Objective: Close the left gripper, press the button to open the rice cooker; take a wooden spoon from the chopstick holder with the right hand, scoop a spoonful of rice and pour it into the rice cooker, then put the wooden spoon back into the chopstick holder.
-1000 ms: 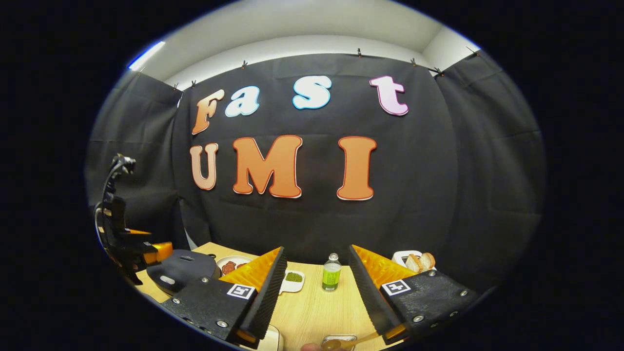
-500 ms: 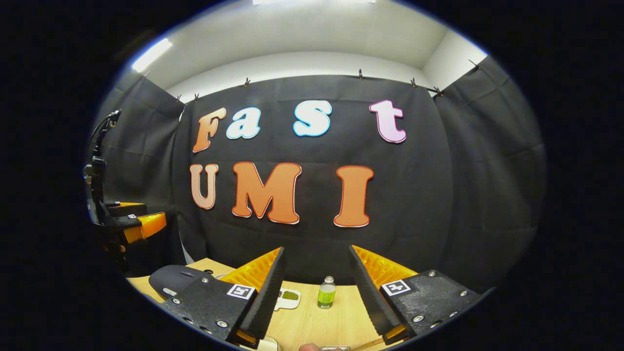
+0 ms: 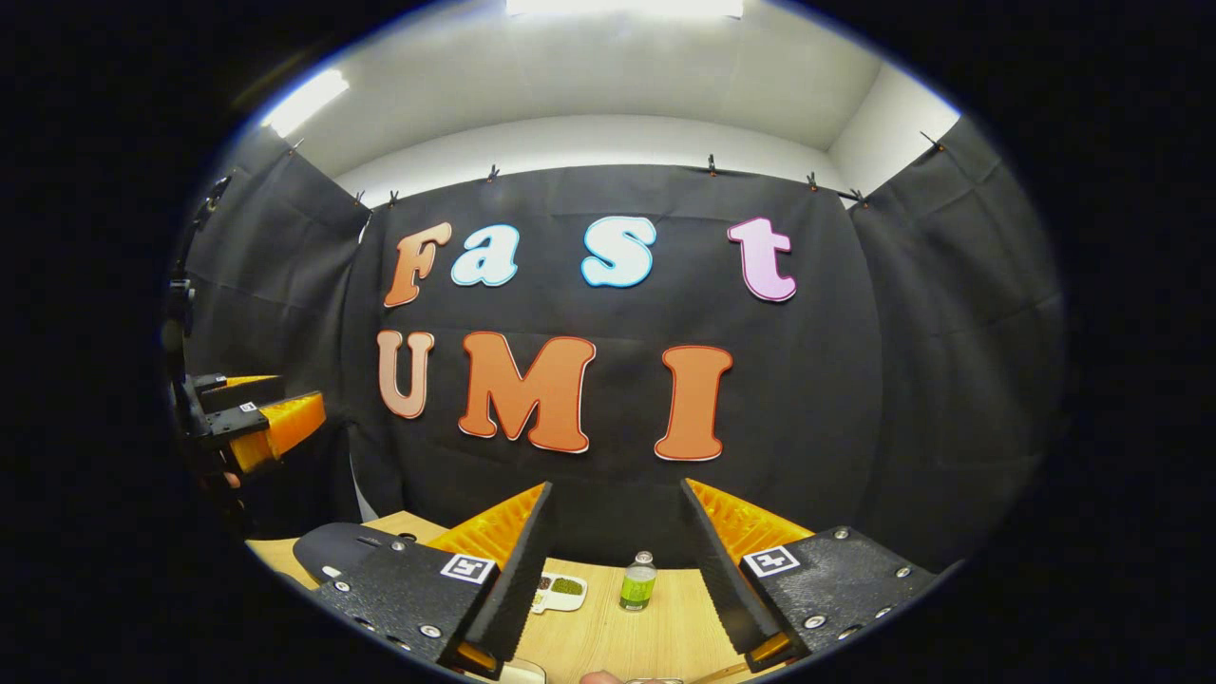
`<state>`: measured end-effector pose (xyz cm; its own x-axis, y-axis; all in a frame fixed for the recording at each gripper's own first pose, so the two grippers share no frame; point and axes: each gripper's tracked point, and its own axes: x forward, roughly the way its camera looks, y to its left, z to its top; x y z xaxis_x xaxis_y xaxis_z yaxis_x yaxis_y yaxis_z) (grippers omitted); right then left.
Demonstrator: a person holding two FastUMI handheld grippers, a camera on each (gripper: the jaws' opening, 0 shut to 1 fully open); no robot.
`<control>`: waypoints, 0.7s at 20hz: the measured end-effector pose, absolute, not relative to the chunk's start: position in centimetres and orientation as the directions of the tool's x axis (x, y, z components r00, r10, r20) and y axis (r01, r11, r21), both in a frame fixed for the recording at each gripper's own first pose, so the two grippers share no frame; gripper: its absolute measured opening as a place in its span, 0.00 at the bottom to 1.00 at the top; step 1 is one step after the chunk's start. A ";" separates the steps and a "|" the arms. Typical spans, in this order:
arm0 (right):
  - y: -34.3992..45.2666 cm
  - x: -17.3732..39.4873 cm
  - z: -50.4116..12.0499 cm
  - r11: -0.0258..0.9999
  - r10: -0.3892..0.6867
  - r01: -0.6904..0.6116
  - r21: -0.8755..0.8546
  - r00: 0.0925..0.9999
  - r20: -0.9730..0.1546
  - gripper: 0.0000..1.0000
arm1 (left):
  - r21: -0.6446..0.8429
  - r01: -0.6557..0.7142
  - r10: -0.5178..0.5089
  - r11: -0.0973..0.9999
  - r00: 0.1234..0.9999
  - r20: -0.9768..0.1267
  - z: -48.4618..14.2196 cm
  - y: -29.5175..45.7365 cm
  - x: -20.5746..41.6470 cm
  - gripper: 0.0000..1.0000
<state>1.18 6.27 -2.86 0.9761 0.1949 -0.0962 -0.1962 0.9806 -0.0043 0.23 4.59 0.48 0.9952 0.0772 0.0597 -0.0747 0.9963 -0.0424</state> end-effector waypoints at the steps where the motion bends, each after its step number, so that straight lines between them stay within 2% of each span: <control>1: 6.4 1.2 -3.0 0.980 0.198 -0.199 -0.003 0.975 -0.100 0.81 | -0.036 -0.076 0.078 0.996 0.995 0.056 0.3 4.5 0.2 0.99; 9: 6.0 1.1 -3.6 0.981 0.193 -0.190 0.037 0.973 -0.129 0.82 | -0.017 -0.084 0.085 0.996 0.996 0.026 -0.5 4.2 -0.3 1.00; 14: 6.0 1.2 -3.7 0.982 0.187 -0.181 0.056 0.973 -0.135 0.82 | -0.019 -0.086 0.086 0.996 0.996 0.025 -0.6 4.2 -0.5 0.97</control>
